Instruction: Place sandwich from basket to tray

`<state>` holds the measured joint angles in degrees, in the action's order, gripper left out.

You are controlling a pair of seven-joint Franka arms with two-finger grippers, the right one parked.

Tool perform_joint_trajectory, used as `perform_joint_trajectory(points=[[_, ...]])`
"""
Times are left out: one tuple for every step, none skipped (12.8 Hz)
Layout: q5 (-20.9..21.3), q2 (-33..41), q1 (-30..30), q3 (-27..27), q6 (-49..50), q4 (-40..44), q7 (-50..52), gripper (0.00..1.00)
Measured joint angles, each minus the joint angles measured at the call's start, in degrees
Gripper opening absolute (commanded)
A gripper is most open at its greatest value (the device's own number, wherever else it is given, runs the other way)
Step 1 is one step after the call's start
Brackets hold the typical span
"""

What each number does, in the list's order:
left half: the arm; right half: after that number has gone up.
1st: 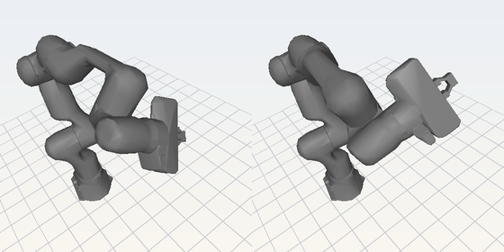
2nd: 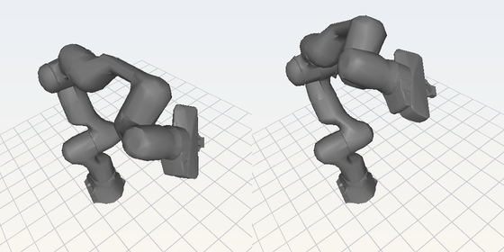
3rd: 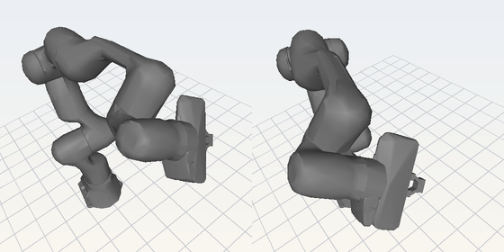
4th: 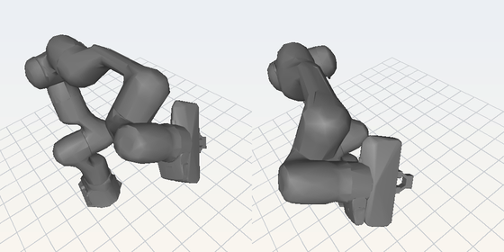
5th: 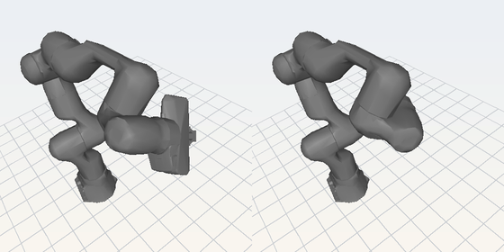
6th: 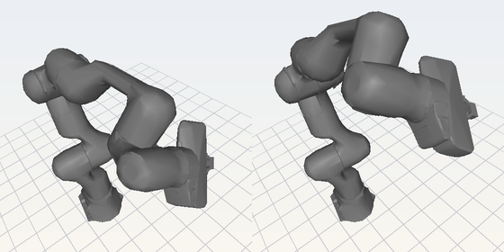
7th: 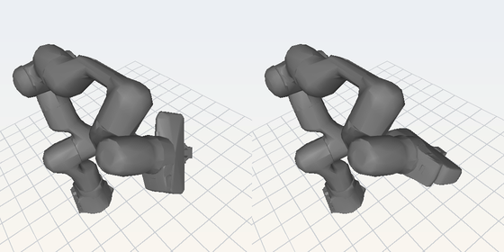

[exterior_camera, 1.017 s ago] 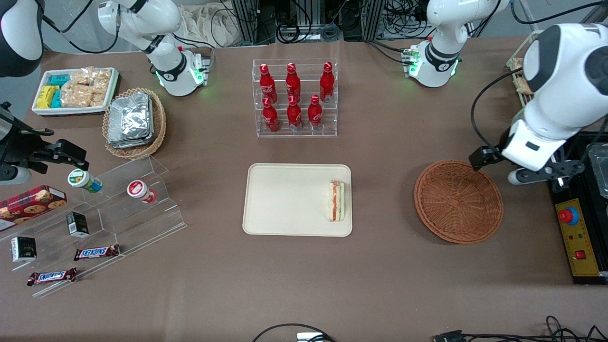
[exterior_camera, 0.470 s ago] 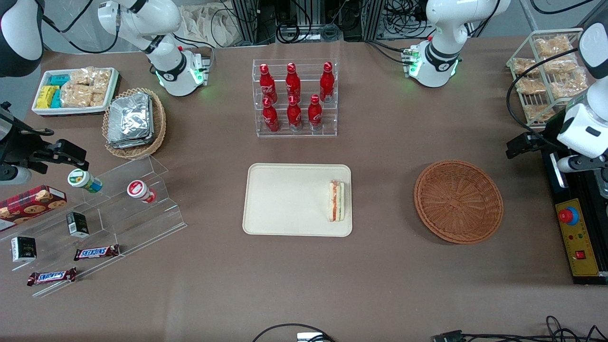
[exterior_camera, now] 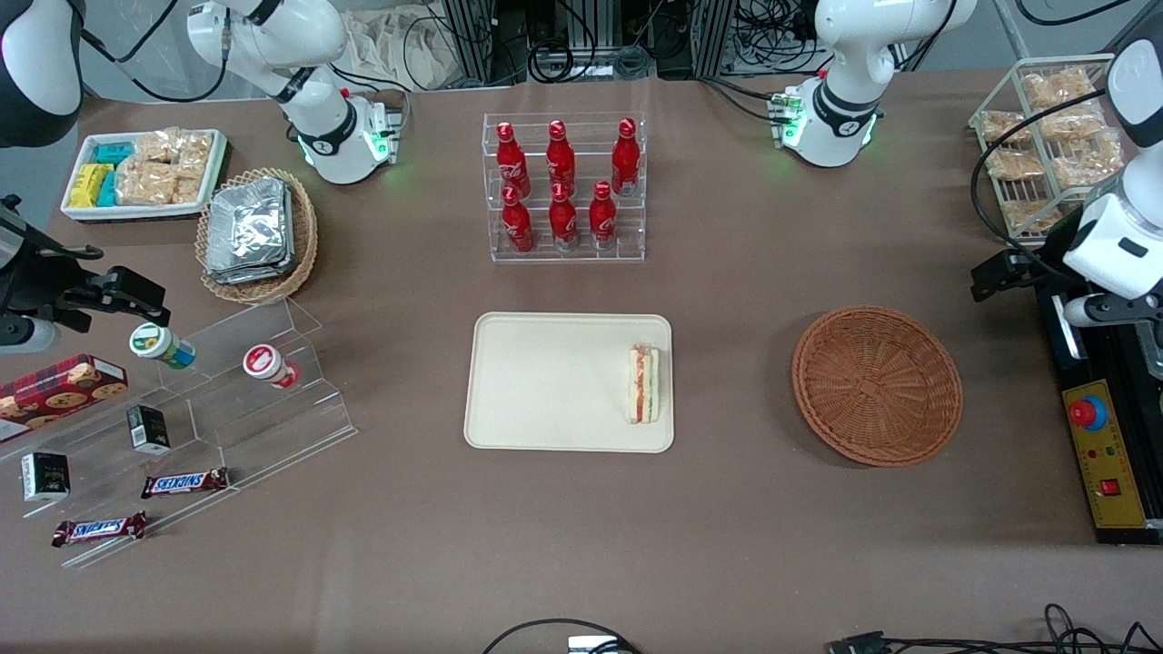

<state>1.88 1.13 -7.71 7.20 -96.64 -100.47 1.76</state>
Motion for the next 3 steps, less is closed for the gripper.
perform_joint_trajectory(points=[[0.49, -0.21, 0.0, 0.0, 0.6, 0.95, -0.98, 1.0], [0.52, -0.53, 0.0, 0.06, 1.09, 1.86, -1.33, 1.0], [0.53, -0.97, 0.01, 0.29, 1.64, 2.63, -1.47, 1.0]])
